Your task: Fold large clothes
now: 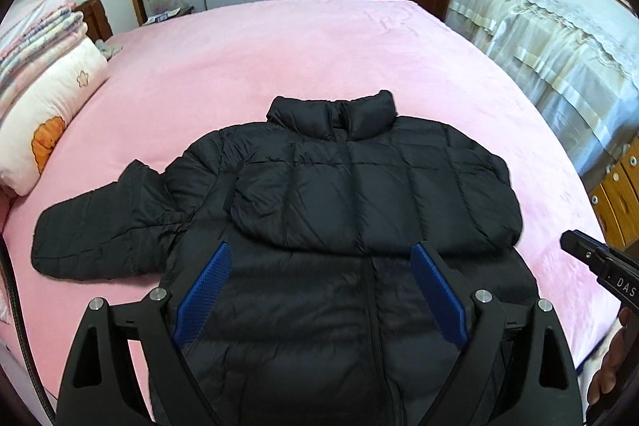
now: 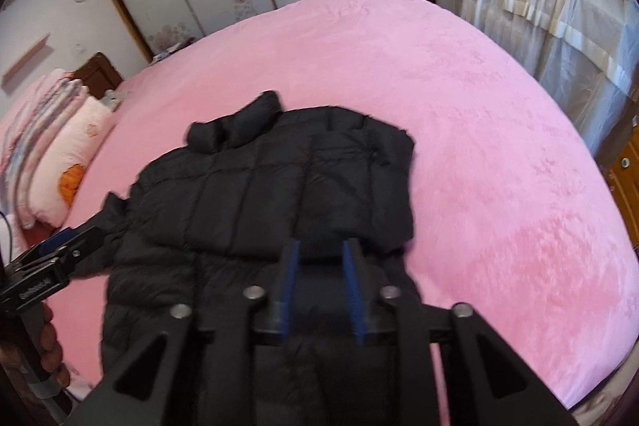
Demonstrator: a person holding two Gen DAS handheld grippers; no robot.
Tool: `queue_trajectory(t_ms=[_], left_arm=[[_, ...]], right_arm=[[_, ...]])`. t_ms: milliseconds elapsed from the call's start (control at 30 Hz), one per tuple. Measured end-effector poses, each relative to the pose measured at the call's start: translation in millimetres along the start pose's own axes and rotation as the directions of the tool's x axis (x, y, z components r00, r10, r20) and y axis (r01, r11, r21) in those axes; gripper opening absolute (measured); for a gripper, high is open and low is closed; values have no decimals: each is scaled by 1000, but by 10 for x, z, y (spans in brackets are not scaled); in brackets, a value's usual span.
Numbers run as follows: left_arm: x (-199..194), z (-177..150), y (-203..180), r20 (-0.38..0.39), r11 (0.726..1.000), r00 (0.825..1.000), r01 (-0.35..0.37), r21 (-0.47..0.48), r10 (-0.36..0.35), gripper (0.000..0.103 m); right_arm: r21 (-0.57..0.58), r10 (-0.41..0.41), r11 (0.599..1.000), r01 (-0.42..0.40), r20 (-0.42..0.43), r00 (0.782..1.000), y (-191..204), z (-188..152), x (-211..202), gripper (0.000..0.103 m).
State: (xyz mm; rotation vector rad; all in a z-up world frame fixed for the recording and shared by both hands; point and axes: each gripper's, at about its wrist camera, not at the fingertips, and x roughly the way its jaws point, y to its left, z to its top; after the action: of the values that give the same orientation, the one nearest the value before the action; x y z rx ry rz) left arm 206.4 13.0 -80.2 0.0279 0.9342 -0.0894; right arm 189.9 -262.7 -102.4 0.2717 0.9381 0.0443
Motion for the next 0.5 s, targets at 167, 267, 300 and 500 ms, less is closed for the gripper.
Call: queue_trajectory(t_ms=[167, 267, 300, 500], left_arm=[[-397, -210, 62, 19, 999, 999, 46, 3, -46, 90], [-617, -318, 231, 29, 997, 997, 72, -16, -72, 90], [-684, -352, 309, 37, 997, 997, 76, -22, -75, 90], [-1010, -458, 1033, 74, 996, 996, 55, -77, -49, 90]], right_arm=[[-60, 73, 996, -70, 52, 996, 236, -226, -348, 26], [-87, 118, 990, -109, 112, 987, 438, -327, -566, 26], [-93, 131, 988, -120, 124, 984, 524, -346, -628, 26], [-129, 202, 974, -186, 123, 972, 1085, -295, -761, 26]])
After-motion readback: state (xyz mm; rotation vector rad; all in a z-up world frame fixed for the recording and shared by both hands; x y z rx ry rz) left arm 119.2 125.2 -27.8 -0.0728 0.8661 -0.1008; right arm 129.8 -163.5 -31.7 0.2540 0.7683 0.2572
